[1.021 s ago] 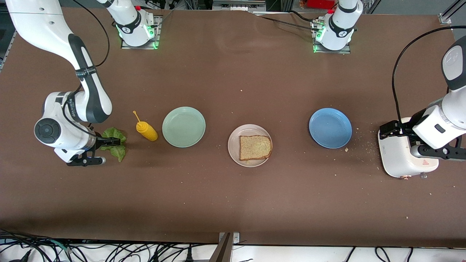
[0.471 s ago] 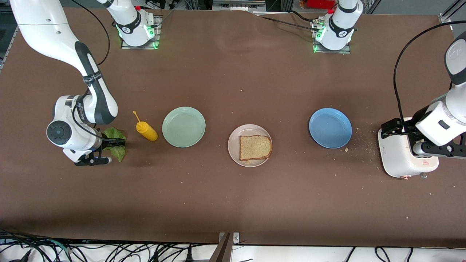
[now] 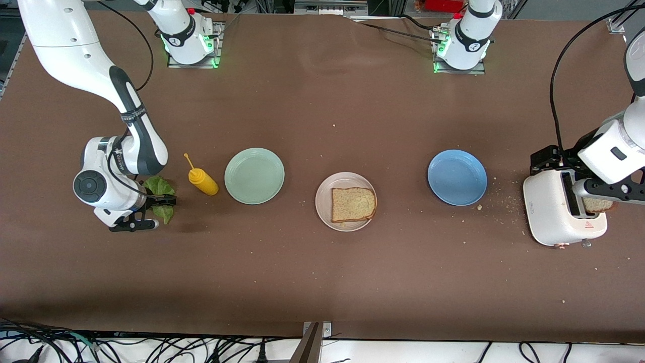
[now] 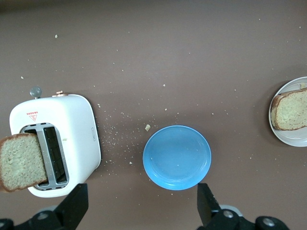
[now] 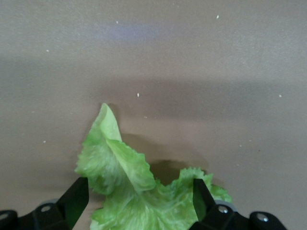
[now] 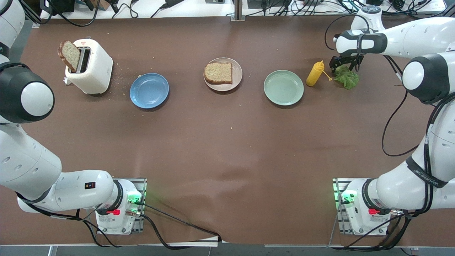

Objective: Make sandwich in beige plate with both arms
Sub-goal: 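Lower the right gripper onto the lettuce leaf and grasp it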

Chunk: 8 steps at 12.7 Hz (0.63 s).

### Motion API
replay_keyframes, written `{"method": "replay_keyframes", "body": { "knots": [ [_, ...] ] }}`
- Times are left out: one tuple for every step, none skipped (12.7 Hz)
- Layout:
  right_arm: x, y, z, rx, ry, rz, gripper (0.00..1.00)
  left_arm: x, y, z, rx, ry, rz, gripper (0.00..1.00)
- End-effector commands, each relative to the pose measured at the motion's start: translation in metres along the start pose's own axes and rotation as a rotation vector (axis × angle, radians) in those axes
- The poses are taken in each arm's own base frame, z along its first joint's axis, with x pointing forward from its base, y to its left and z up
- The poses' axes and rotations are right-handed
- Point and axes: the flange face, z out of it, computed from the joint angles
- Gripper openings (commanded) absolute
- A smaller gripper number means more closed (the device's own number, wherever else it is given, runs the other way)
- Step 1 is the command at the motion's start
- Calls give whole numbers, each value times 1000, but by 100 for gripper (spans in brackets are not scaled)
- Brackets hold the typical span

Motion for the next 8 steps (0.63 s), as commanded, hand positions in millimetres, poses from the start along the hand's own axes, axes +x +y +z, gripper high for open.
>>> {"method": "replay_keyframes", "body": {
  "knots": [
    [-3,1,10,-8,7,-16,49,-6,-2,-7,-5,-2,19,100],
    [-2,1,9,-5,9,-13,29,-6,-1,-7,-5,-2,21,100],
    [-2,1,9,-3,9,-9,12,-6,0,-7,-5,-2,22,100],
    [-3,1,9,-3,7,-9,0,-6,-1,-7,-5,-2,21,100],
    [-3,1,9,-3,7,-9,0,-6,-2,-7,-5,-2,19,100],
    [-2,2,8,-4,10,-9,0,-6,-2,-7,-5,-2,19,100],
    [-1,2,6,-7,13,-12,0,-6,-2,-7,-5,-2,19,100],
    [1,3,-2,-12,27,-20,0,-6,-2,-7,-5,-2,19,100]
  ]
}}
